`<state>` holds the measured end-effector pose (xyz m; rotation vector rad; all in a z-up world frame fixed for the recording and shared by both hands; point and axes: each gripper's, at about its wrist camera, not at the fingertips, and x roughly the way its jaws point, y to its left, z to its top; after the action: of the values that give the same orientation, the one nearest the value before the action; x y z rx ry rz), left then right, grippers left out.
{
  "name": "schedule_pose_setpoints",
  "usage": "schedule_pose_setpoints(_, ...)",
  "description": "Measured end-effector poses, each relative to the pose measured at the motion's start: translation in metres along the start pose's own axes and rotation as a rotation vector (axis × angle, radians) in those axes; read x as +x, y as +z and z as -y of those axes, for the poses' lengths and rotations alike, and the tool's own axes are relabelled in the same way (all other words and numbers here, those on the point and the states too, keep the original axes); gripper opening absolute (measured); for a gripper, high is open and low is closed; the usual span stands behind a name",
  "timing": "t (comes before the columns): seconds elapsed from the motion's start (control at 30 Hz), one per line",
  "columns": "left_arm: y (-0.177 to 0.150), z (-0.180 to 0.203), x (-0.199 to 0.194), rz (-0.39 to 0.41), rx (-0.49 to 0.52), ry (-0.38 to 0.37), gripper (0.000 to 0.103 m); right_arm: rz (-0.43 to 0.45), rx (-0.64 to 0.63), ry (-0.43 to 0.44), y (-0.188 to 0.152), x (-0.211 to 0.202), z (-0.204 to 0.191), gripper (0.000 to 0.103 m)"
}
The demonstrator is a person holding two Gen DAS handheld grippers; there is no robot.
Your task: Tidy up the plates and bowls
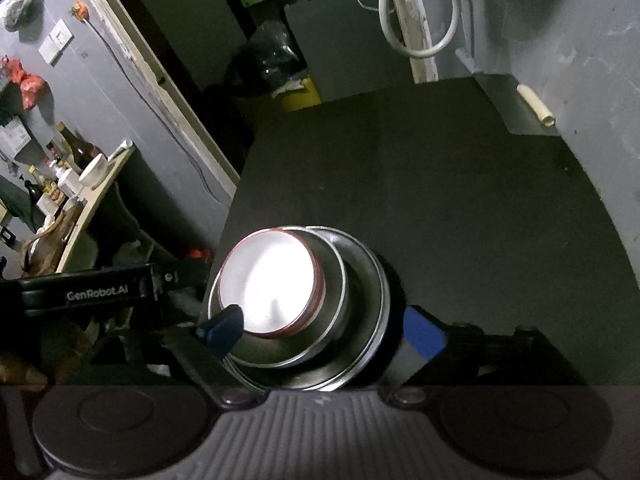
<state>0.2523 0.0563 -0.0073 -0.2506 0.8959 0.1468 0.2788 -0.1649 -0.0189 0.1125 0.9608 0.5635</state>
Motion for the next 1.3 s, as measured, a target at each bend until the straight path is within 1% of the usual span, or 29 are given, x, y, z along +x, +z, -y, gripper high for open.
schedule_pose_setpoints(0.07, -0.002, 0.001, -0.005, 0.011, -0.009, 0.012, 0.098, 0.018, 0.002, 0.004, -0.002, -0.006, 0.002, 0.099)
schedule_pose_setpoints(0.13, -0.004, 0.003, -0.008, 0.015, -0.018, 0.024, 0.101, 0.039, 0.006, 0.004, -0.005, -0.011, 0.005, 0.103)
schedule_pose_setpoints(0.2, -0.007, 0.005, -0.012, 0.012, -0.022, 0.033, 0.102, 0.066, 0.009, 0.008, -0.008, -0.017, 0.01, 0.103)
schedule_pose_setpoints(0.4, -0.018, 0.011, -0.02, -0.002, -0.045, 0.042, 0.102, 0.111, -0.003, 0.025, -0.016, -0.033, 0.017, 0.103)
schedule_pose_setpoints(0.5, -0.024, 0.015, -0.027, 0.027, -0.05, 0.02, 0.102, 0.138, -0.017, 0.032, -0.02, -0.041, 0.017, 0.103)
schedule_pose_setpoints(0.7, -0.039, 0.027, -0.043, 0.071, -0.052, 0.028, 0.102, 0.184, -0.044, 0.047, -0.03, -0.056, 0.018, 0.103)
schedule_pose_setpoints(0.87, -0.048, 0.034, -0.051, 0.073, -0.062, 0.026, 0.102, 0.193, -0.058, 0.057, -0.036, -0.066, 0.022, 0.103)
schedule_pose_setpoints(1.13, -0.061, 0.044, -0.065, 0.096, -0.067, 0.049, 0.102, 0.208, -0.062, 0.075, -0.043, -0.075, 0.025, 0.103)
schedule_pose_setpoints(1.3, -0.066, 0.047, -0.073, 0.127, -0.051, 0.073, 0.102, 0.214, -0.059, 0.076, -0.047, -0.075, 0.024, 0.103)
